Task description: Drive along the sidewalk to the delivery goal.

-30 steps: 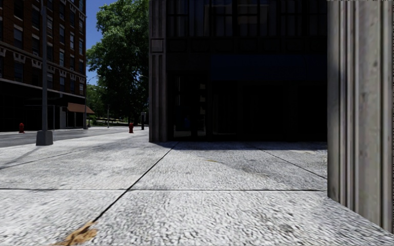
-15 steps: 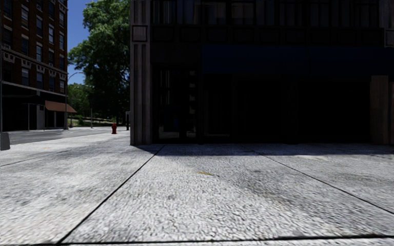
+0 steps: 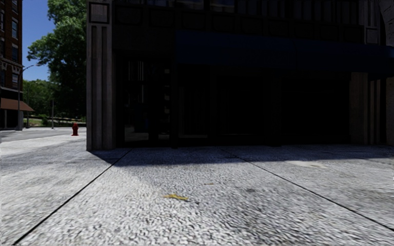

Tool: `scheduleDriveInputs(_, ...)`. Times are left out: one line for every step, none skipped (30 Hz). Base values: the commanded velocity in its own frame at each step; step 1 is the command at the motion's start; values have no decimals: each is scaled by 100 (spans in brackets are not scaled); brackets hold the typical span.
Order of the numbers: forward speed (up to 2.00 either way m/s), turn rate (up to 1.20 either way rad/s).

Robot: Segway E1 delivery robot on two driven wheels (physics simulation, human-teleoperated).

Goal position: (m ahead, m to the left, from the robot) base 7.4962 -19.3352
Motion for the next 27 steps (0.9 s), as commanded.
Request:
scheduleDriveInputs(200, -56)
scheduleDriveInputs(200, -58)
scheduleDriveInputs(200, -58)
scheduleDriveInputs(200, -59)
scheduleDriveInputs(200, -59)
scheduleDriveInputs(200, -59)
scheduleDriveInputs(200, -59)
scheduleDriveInputs(200, -59)
scheduleDriveInputs(200, -59)
scheduleDriveInputs(200, -59)
scheduleDriveInputs(200, -59)
scheduleDriveInputs(200, -59)
scheduleDriveInputs(200, -59)
scheduleDriveInputs(200, -59)
scheduleDriveInputs(200, -59)
scheduleDriveInputs(200, -59)
scheduleDriveInputs(200, -59)
scheduleDriveInputs(200, -59)
scheduleDriveInputs(200, -59)
scheduleDriveInputs(200, -59)
scheduleDriveInputs(200, -59)
scheduleDriveInputs(200, -59)
scheduleDriveInputs(200, -59)
scheduleDriveInputs(200, -59)
scheduleDriveInputs(200, -59)
scheduleDriveInputs(200, -59)
scheduleDriveInputs(200, -59)
